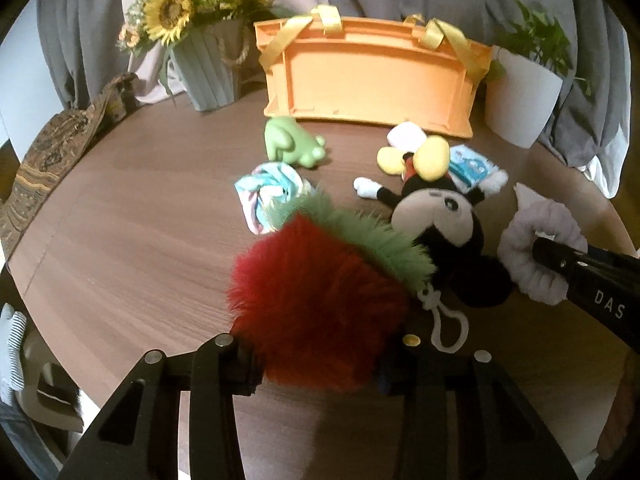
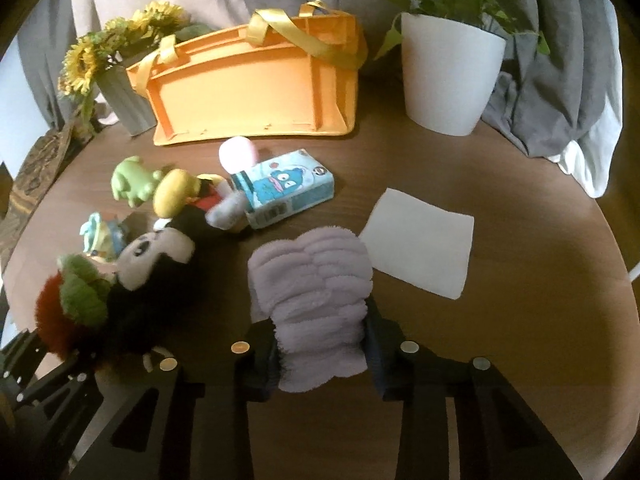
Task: Organize soft objects
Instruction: 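Lift the red pompom and lavender towel and carry both over the orange crate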
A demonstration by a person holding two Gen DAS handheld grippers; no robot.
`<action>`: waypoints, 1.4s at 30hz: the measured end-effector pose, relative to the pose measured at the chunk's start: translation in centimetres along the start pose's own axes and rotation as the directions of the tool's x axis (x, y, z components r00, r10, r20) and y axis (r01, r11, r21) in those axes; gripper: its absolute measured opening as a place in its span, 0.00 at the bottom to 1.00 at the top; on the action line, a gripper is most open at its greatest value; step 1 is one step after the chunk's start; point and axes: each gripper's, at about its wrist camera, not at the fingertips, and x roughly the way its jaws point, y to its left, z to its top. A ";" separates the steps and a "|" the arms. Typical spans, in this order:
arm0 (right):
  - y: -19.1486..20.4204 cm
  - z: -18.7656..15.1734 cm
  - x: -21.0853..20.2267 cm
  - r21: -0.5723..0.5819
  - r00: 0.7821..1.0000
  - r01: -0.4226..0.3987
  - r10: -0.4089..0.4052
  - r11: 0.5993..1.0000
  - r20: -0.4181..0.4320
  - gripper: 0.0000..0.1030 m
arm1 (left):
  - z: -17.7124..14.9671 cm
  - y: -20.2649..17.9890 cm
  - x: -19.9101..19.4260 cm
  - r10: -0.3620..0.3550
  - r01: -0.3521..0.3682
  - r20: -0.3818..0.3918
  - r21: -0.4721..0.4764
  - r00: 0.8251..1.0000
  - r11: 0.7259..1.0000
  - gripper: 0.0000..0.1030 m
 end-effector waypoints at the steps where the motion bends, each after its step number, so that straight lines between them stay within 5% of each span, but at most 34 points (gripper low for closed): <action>1: 0.0 0.1 -0.3 -0.003 1.000 -0.003 0.003 1.000 0.001 0.33 | 0.1 0.0 -0.4 -0.001 0.001 0.007 0.003 1.000 1.000 0.39; 15: 1.7 2.0 -5.3 0.069 0.997 0.001 -0.006 0.998 0.076 0.33 | 4.7 1.4 -4.7 -0.108 0.098 0.128 0.087 0.986 0.991 0.39; 26: 3.7 4.5 -8.9 0.136 0.979 0.028 -0.054 0.990 0.198 0.33 | 9.5 3.1 -6.4 -0.210 0.182 0.207 0.145 0.956 0.972 0.39; 42: 6.5 9.2 -11.1 0.185 0.932 0.038 -0.102 0.982 0.348 0.33 | 16.5 4.5 -7.3 -0.276 0.208 0.341 0.222 0.899 0.953 0.39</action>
